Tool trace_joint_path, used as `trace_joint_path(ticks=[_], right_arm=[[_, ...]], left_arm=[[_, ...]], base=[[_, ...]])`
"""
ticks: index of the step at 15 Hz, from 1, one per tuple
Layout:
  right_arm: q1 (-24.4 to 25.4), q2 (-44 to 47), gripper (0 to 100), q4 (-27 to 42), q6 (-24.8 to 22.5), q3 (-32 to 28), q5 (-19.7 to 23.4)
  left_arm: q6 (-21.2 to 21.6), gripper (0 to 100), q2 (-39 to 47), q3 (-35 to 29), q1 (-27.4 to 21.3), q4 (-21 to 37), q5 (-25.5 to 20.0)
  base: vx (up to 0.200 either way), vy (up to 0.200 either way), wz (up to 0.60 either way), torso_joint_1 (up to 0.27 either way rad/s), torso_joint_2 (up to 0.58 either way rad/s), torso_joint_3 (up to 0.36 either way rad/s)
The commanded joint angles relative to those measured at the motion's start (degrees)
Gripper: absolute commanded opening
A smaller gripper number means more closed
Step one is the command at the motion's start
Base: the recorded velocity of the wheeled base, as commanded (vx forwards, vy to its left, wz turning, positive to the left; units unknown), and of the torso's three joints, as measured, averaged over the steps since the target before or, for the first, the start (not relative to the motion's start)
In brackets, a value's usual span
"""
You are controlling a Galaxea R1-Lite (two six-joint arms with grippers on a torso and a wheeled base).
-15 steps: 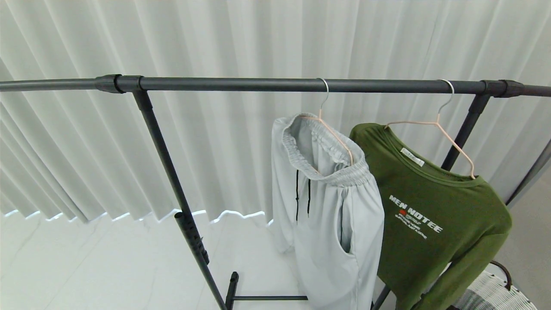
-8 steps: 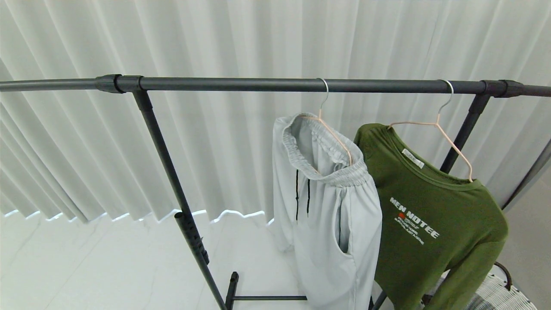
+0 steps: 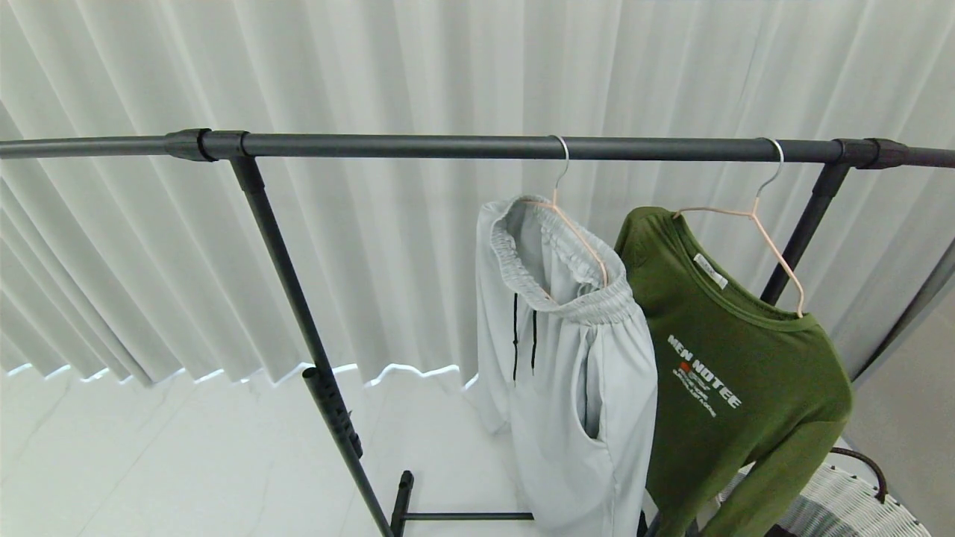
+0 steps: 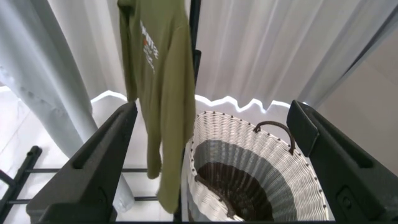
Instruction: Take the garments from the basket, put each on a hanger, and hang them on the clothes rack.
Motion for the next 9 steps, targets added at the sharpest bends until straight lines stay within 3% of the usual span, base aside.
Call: trace_joint_path(ticks=[1, 9], right_arm=[[0.00, -0.02, 100, -0.01, -0.02, 0.00, 0.02], [0.00, 0.06, 100, -0.01, 0.15, 0.00, 0.02]], left_arm=[[0.02, 100, 0.07, 0.01, 0.06, 0.02, 0.01], [0.02, 100, 0.07, 0.09, 0.06, 0.02, 0.01]], base=[[0.000, 0.000, 0.00, 0.000, 0.00, 0.000], [0.000, 0.000, 0.00, 0.000, 0.00, 0.000]])
